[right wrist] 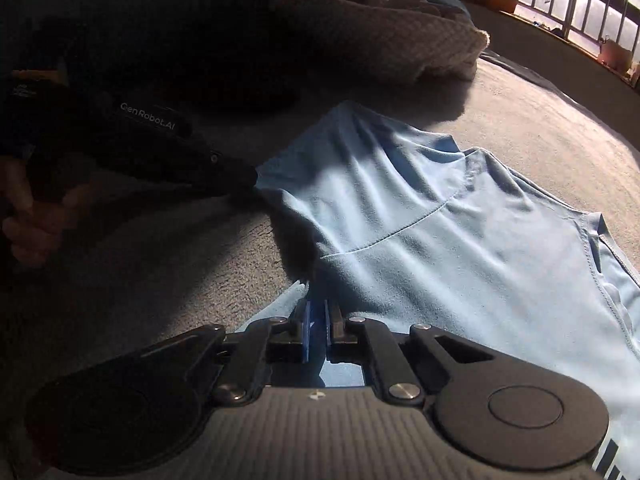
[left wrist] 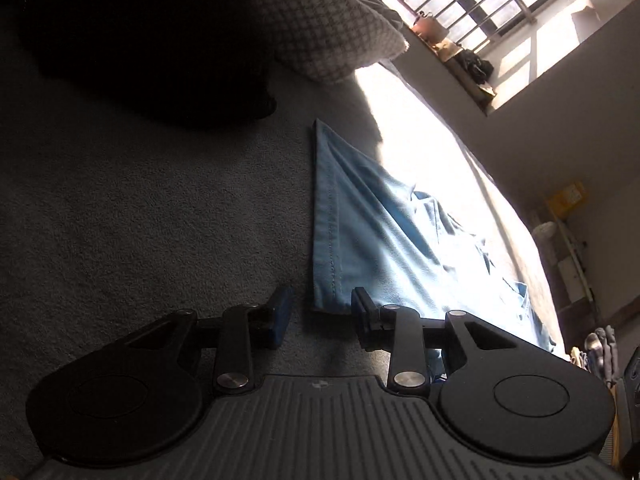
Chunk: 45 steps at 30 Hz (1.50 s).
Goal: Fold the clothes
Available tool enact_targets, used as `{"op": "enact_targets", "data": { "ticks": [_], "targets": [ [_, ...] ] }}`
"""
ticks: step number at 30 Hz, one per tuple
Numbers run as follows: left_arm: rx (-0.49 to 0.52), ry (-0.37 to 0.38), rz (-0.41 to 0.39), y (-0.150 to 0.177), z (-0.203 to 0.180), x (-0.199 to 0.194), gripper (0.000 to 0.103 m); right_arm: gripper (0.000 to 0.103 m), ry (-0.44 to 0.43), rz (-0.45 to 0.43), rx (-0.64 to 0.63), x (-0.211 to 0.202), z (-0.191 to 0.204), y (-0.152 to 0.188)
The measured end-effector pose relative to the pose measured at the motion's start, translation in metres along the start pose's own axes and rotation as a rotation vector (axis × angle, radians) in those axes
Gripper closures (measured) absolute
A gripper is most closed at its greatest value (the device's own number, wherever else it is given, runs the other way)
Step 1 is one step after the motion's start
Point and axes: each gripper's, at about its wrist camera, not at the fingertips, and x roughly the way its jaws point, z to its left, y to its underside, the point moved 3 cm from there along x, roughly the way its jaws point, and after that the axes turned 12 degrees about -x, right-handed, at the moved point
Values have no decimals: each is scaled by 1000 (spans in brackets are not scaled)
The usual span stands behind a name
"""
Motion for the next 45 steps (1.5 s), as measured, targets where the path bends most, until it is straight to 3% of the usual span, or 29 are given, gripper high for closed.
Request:
{"op": "enact_targets", "data": {
  "ticks": [4,7,11,16,18,23,27,31,32,34,37,41,43,45],
  "targets": [
    [-7,23,5,-5,2,4,71,95,-60,-94,-19,2,7,-18],
    [-29,45,10,-8,5,5,71,95,-21,-144,-25,-4,-13,-32],
    [-17,52,9,-8,4,5,71,95,102,-106,175,9,-92,-44],
    [4,45,11,-6,1,4,71,95,70,-104,347,37,-148,-59],
    [7,41,18,-6,0,2,71,95,17,-121,415,44,-155,-67],
    [7,32,44,3,3,-12,70,93,-87,-99,418,47,-138,-80],
    [-56,84,101,15,3,-9,68,92,-131,-67,383,52,-121,-87],
    [-166,90,74,14,-7,14,64,91,-156,-44,436,64,-117,-93],
    [-200,92,62,11,-7,18,64,89,-169,-38,462,68,-117,-97],
    [-302,87,25,7,-4,22,64,73,-190,-23,500,74,-116,-104],
    [-466,69,-27,5,5,24,66,60,-187,-3,495,82,-111,-121],
    [-464,9,-55,4,-3,28,72,46,-153,44,462,106,-99,-138],
    [-433,-26,-68,4,-7,30,85,39,-127,73,442,119,-92,-140],
    [-402,-61,-80,3,-11,32,95,43,-100,102,421,132,-85,-143]
  ]
}}
